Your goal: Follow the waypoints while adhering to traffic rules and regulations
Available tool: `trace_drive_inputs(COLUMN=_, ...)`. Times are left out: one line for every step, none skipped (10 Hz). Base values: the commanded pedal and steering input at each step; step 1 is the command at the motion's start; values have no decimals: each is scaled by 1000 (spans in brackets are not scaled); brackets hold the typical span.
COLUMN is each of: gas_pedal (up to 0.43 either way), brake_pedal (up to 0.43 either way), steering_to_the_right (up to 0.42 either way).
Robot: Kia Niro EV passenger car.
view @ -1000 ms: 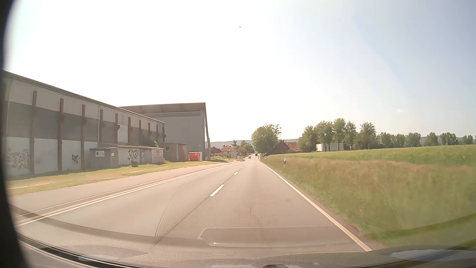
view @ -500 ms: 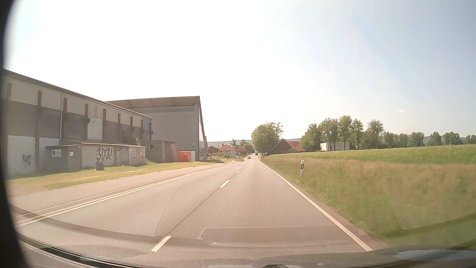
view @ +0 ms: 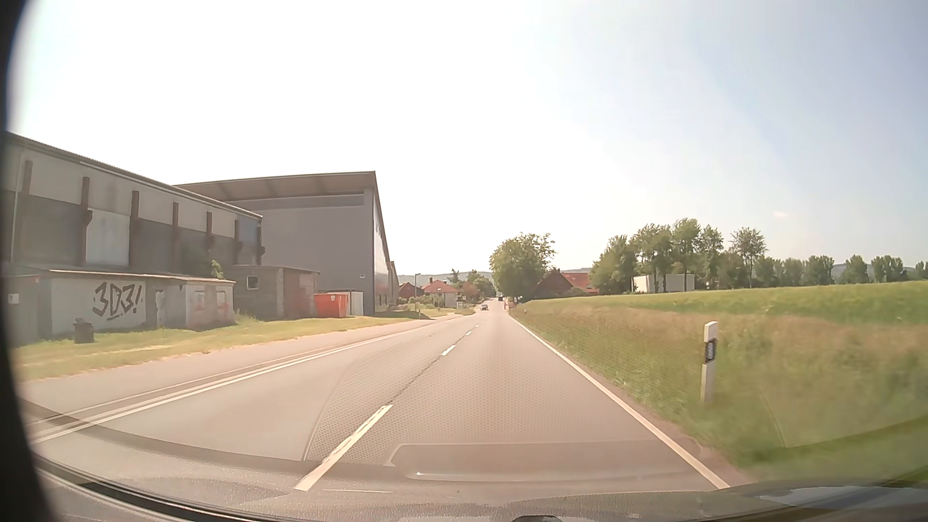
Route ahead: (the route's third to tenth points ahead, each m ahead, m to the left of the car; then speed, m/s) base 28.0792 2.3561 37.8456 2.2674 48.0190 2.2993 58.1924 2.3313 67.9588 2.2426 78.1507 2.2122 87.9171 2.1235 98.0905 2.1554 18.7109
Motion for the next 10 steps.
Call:
trace_drive_inputs(gas_pedal=169, brake_pedal=0, steering_to_the_right=-1)
trace_drive_inputs(gas_pedal=169, brake_pedal=0, steering_to_the_right=-1)
trace_drive_inputs(gas_pedal=157, brake_pedal=0, steering_to_the_right=-1)
trace_drive_inputs(gas_pedal=157, brake_pedal=0, steering_to_the_right=-1)
trace_drive_inputs(gas_pedal=157, brake_pedal=0, steering_to_the_right=-1)
trace_drive_inputs(gas_pedal=157, brake_pedal=0, steering_to_the_right=-1)
trace_drive_inputs(gas_pedal=157, brake_pedal=0, steering_to_the_right=-1)
trace_drive_inputs(gas_pedal=157, brake_pedal=0, steering_to_the_right=-1)
trace_drive_inputs(gas_pedal=157, brake_pedal=0, steering_to_the_right=-1)
trace_drive_inputs(gas_pedal=157, brake_pedal=0, steering_to_the_right=-1)
